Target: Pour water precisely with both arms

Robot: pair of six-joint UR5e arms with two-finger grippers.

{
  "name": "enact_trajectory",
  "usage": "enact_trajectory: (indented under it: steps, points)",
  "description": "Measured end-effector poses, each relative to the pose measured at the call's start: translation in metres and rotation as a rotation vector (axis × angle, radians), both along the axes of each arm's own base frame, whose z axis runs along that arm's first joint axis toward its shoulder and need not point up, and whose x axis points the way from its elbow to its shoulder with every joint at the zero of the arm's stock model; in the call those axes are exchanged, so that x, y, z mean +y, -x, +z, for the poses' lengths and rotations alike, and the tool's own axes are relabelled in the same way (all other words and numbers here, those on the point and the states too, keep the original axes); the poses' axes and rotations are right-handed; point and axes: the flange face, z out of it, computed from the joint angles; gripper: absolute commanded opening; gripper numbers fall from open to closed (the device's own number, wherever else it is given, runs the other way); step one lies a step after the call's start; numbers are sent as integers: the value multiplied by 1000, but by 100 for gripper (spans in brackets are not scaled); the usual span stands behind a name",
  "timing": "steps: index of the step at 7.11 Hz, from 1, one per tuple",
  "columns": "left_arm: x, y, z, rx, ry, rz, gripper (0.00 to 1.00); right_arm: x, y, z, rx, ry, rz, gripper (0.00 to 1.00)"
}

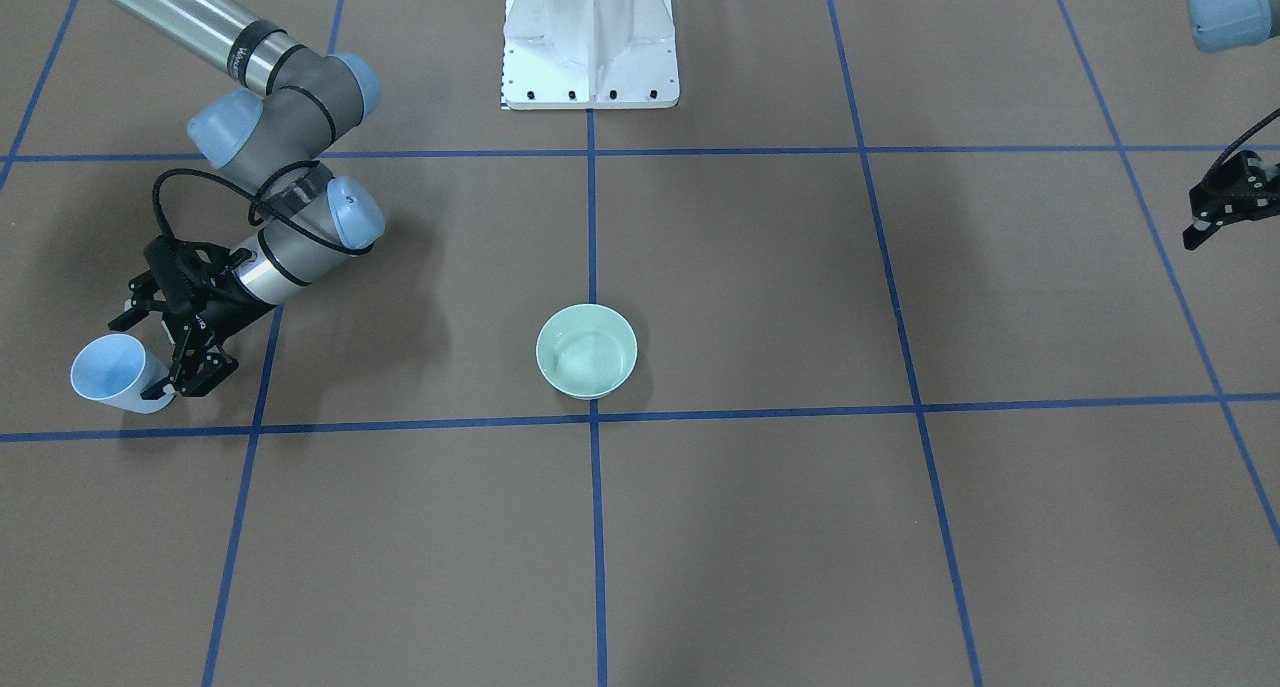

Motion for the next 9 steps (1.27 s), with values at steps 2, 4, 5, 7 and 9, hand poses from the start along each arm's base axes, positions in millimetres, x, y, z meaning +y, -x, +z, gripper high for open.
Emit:
enact_trajectory:
  steps: [2, 4, 5, 7, 9]
  points:
    - [3, 0, -1, 2, -2, 1, 100, -7, -1, 11, 18, -12, 5, 100]
    - [5, 0, -2, 6, -1, 3, 100, -14, -2, 26, 28, -14, 12, 100]
    - [6, 1, 0, 7, 2, 3, 100, -15, -2, 28, 30, -14, 13, 100]
    - [8, 1, 0, 7, 2, 2, 100, -16, -3, 35, 41, -9, 15, 66]
    - [9, 2, 0, 7, 2, 2, 100, -18, -4, 36, 55, -26, 14, 0]
